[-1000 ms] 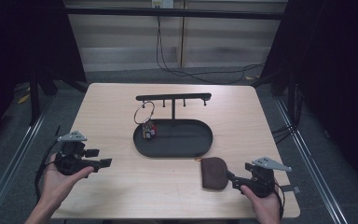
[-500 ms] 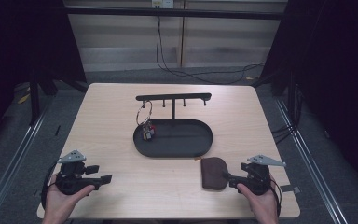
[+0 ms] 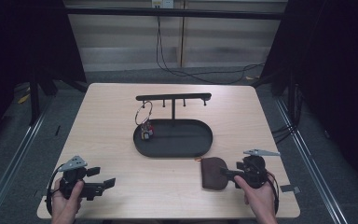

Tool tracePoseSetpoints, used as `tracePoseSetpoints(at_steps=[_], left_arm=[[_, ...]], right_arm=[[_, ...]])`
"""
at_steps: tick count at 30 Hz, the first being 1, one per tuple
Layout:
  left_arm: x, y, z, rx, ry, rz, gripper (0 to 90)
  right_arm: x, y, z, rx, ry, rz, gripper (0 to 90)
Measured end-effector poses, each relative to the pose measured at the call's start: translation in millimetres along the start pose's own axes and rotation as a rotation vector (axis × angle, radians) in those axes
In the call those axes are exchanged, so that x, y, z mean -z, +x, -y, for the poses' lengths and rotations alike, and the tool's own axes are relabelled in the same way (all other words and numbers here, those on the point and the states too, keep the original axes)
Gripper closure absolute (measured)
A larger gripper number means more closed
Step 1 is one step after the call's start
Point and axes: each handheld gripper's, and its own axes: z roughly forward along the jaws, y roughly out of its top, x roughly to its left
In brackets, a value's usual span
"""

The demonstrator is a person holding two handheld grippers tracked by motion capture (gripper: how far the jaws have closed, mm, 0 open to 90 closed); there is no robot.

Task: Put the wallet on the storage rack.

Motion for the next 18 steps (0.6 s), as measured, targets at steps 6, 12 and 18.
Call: tracePoseSetpoints(at_steps=[6, 12, 18], left_arm=[[-5.4, 5.0, 2.0, 0.014, -0.011, -0.025, 16.0], [-7.5, 0.5, 2.5, -0.02, 0.009, 0.011, 16.0], [-5.5, -3.5, 3.0, -0.04, 0.011, 0.023, 16.0]], right_arm=[[-5.4, 4.4, -11.1, 0.009, 0.058, -0.001, 28.2], [-11.8, 8.9, -22.6, -0.01, 0.172, 0.028, 24.6], [-18.7, 8.8, -27.3, -0.023, 0.278, 0.002, 21.6]])
